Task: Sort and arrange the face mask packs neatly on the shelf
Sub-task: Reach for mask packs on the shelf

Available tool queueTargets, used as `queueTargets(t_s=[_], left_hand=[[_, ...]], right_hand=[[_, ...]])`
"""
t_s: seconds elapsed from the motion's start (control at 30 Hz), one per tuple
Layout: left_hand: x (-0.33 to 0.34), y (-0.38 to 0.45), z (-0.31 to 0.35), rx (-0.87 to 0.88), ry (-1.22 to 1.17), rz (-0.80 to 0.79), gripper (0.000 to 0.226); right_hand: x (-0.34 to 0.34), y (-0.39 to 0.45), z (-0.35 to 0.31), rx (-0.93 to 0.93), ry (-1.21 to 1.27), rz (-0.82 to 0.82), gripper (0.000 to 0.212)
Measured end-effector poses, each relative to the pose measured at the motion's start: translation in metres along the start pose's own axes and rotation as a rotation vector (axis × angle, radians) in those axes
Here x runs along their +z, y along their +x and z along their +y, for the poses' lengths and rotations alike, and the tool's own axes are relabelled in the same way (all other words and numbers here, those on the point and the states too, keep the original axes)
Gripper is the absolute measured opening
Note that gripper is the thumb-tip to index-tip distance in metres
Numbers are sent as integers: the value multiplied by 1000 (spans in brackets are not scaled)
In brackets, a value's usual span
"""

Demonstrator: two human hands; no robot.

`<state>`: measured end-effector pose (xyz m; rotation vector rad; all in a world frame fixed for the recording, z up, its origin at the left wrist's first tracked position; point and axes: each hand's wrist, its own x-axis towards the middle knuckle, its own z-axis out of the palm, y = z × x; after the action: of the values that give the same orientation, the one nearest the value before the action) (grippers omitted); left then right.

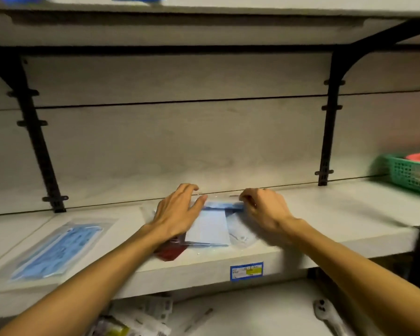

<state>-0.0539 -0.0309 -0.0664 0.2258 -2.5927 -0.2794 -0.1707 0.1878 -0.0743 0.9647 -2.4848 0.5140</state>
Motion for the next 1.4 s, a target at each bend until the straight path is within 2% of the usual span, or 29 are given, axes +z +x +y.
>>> queueTargets(t_s=[0.1, 0.2, 0.27, 0.4, 0.5, 0.6, 0.67, 0.77, 0.87, 0.97, 1.03, 1.1, 1.2, 1.27, 1.4], left_hand=[[4, -2, 6, -6, -7, 105, 49], [8, -8, 15, -1, 101, 141, 73], [11, -15, 20, -71, 99, 86, 89], [15, -32, 26, -167, 129, -89, 120], [14, -36, 26, -170, 226, -213, 117], [6, -32, 19, -155, 192, -175, 94], [-2, -29, 16, -155, 58, -105, 66], [-9, -29, 10, -245, -178, 76, 29], [-19, -35, 9, -404, -580, 242, 18], [-35, -44, 10, -574, -1150, 232, 10], [-47, -54, 8, -651, -1513, 134, 20], [-56, -66, 1, -668, -1723, 90, 36], [-64, -84, -17, -655, -1907, 101, 52], [-67, -94, -29, -638, -2005, 65, 70], [-73, -108, -53, -681, -2122, -30, 103]], right_hand=[[14, 10, 12, 125, 214, 84, 21], [21, 13, 17, 218, 382, 214, 21], [22, 13, 19, 235, 448, 298, 20], [21, 14, 16, 224, 512, 332, 18], [17, 15, 17, 269, 726, 331, 16], [13, 16, 15, 315, 984, 257, 15], [12, 14, 12, 336, 1116, 215, 15], [8, 13, 11, 350, 1212, 211, 16], [1, 11, 12, 386, 1339, 216, 16], [-7, 10, -5, 408, 1438, 188, 15], [-11, 8, -25, 368, 1476, 177, 17], [-12, 4, -44, 331, 1465, 175, 16], [-9, -3, -68, 331, 1404, 262, 19], [-8, -6, -80, 382, 1359, 400, 23], [-7, -10, -98, 427, 1228, 634, 16]])
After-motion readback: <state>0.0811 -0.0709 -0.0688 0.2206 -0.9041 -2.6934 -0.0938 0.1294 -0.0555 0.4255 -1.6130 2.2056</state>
